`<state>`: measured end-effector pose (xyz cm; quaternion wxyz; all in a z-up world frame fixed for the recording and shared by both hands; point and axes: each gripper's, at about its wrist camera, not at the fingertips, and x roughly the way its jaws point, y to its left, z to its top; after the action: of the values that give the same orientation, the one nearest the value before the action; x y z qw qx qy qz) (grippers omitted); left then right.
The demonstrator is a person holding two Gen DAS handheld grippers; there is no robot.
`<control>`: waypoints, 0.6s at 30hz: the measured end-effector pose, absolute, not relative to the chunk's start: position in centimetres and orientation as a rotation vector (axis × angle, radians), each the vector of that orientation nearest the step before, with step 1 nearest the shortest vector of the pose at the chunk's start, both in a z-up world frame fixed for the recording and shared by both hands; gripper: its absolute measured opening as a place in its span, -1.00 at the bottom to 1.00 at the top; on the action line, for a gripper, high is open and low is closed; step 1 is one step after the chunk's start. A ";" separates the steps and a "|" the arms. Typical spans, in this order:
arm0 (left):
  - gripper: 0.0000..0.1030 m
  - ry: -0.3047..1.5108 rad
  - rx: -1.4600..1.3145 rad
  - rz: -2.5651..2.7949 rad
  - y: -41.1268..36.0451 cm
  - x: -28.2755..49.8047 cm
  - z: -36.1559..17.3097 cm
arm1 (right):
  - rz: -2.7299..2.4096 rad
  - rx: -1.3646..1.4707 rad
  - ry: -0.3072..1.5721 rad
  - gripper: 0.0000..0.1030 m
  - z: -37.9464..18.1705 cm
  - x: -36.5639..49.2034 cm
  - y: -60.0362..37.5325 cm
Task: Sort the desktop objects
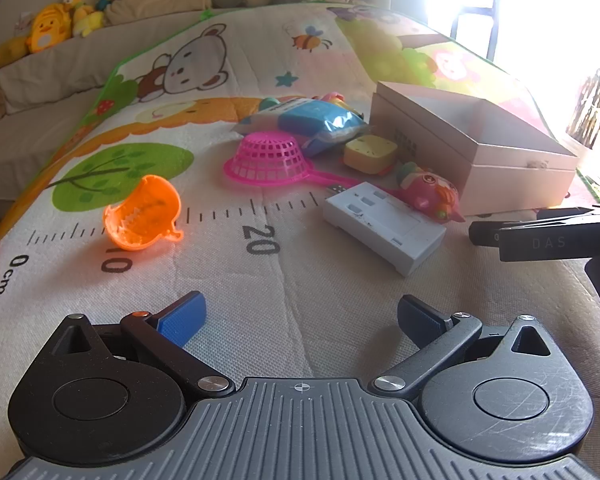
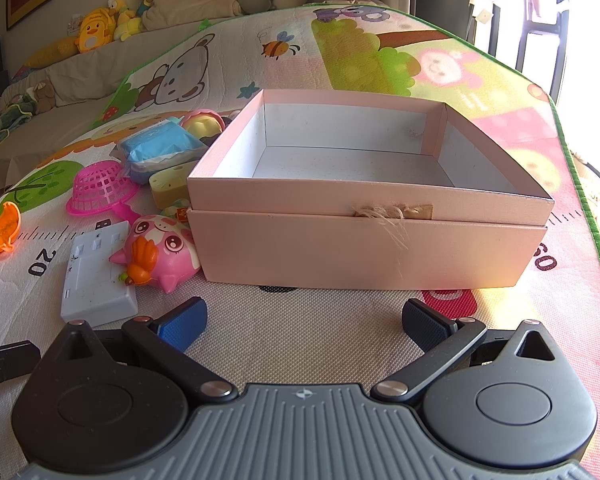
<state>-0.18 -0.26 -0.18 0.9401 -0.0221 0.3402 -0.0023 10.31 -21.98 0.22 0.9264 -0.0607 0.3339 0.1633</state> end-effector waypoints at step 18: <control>1.00 0.700 -0.028 0.002 -0.4 -0.2 -0.3 | 0.336 -0.126 0.683 1.00 0.1 10.4 -22.0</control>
<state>-0.16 -0.41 -0.35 0.9393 -0.0137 0.3428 0.0008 10.41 -22.00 0.11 0.9265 -0.0613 0.3332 0.1638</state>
